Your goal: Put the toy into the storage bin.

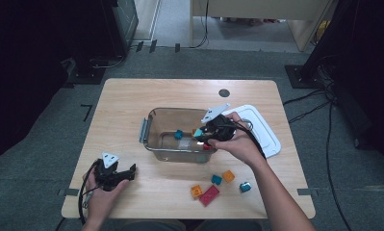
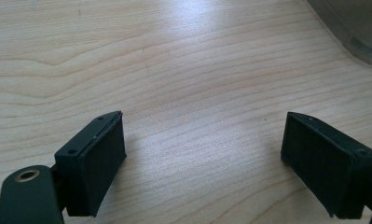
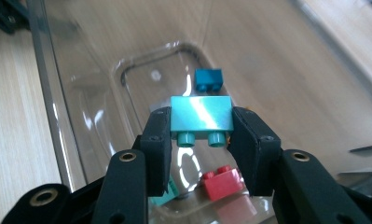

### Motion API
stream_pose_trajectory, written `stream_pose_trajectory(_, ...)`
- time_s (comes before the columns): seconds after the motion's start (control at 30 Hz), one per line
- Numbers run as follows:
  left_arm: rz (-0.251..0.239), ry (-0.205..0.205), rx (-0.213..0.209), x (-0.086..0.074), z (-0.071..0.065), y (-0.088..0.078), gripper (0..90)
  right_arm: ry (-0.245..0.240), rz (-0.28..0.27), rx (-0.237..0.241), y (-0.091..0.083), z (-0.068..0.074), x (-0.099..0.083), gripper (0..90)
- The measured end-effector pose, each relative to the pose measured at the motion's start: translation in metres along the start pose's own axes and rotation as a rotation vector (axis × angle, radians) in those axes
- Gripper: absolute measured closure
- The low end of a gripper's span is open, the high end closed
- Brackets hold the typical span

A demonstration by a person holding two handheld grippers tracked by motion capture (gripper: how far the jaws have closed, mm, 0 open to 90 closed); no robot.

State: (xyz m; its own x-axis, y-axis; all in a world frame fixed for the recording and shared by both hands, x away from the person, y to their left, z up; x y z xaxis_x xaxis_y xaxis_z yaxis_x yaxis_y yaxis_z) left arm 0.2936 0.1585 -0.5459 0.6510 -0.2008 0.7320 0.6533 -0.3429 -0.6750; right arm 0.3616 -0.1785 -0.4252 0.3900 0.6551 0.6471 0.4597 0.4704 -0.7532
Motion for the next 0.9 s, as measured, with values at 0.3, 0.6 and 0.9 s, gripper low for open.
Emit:
stream_pose_trajectory(0.3,0.0,0.0,0.0,0.0,0.0,0.0,13.2,0.026,0.028,0.004,0.002,0.001,0.0,53.9)
stream_pose_trajectory(0.6,-0.001,0.0,0.0,0.0,0.0,0.0,13.2,0.061,-0.065,-0.004,-0.012,0.003,-0.001,36.5)
stream_pose_trajectory(0.9,-0.001,0.0,0.0,0.0,0.0,0.0,13.2,0.12,-0.14,-0.055,-0.038,-0.002,-0.019,22.9)
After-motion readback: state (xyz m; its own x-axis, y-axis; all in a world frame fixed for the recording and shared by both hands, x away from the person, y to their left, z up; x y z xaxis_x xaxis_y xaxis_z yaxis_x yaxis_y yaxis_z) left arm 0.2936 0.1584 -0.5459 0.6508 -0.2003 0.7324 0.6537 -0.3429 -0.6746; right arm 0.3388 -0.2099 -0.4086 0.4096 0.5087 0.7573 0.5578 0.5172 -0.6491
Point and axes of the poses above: each handheld gripper's, and its own axes: y roughly forward along the jaws, x roughly out of its top, z roughly to its left, the point moved 4 cm from there along y, roughly forward along the jaws, and after that the axes turned 8 degrees about -x, right-handed, at the moved point
